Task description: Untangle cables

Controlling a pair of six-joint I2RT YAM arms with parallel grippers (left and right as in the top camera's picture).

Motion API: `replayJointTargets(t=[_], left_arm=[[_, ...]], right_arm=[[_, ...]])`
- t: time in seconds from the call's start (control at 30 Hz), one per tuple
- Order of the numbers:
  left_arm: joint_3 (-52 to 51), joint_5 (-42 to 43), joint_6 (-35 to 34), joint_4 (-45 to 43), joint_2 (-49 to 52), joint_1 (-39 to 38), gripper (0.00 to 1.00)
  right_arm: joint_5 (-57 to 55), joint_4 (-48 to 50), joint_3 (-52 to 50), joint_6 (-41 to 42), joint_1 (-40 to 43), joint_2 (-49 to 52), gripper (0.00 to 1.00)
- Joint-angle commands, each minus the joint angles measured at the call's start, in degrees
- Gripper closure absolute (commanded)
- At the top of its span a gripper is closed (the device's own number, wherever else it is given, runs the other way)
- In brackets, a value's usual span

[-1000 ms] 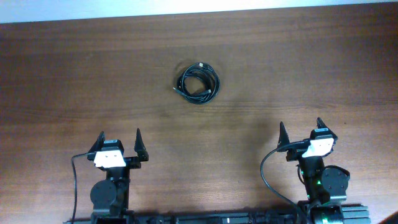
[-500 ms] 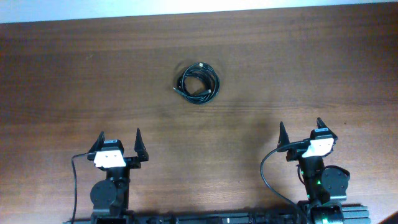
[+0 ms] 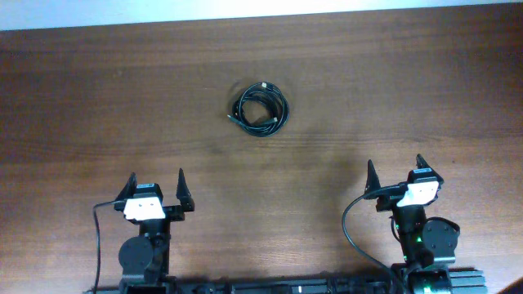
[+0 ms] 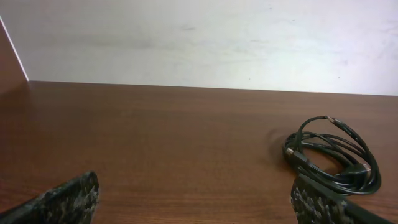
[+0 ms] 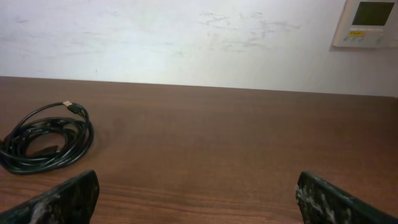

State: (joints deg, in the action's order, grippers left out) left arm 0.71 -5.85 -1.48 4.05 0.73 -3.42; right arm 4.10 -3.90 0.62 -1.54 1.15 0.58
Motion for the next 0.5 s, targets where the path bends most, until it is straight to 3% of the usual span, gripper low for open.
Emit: replayJointTargets(t=[0.0, 0.07, 0.17, 0.23, 0.37, 0.47], left_arm=[[-0.17, 3.32, 1.07, -3.34, 0.00, 0.26, 0.01], [-0.17, 8.66, 1.07, -12.17, 0.00, 0.26, 0.01], [0.00, 8.44, 1.09, -32.26, 0.00, 0.26, 0.01], [1.75, 8.44, 1.09, -34.88, 0.00, 0.26, 0.01], [12.83, 8.46, 3.30, -27.98, 3.41, 0.26, 0.01], [30.62, 8.68, 7.85, -10.27, 14.84, 0.26, 0.01]], right_arm=[[0.15, -0.37, -0.31, 0.28, 0.37, -0.26, 0.02], [0.15, -0.37, -0.31, 0.28, 0.37, -0.26, 0.02], [0.15, -0.37, -0.31, 0.28, 0.37, -0.26, 0.02], [0.15, -0.37, -0.31, 0.28, 0.37, -0.26, 0.02], [0.15, -0.37, -0.31, 0.28, 0.37, -0.26, 0.02], [0.15, -0.37, -0.31, 0.28, 0.37, -0.26, 0.02]])
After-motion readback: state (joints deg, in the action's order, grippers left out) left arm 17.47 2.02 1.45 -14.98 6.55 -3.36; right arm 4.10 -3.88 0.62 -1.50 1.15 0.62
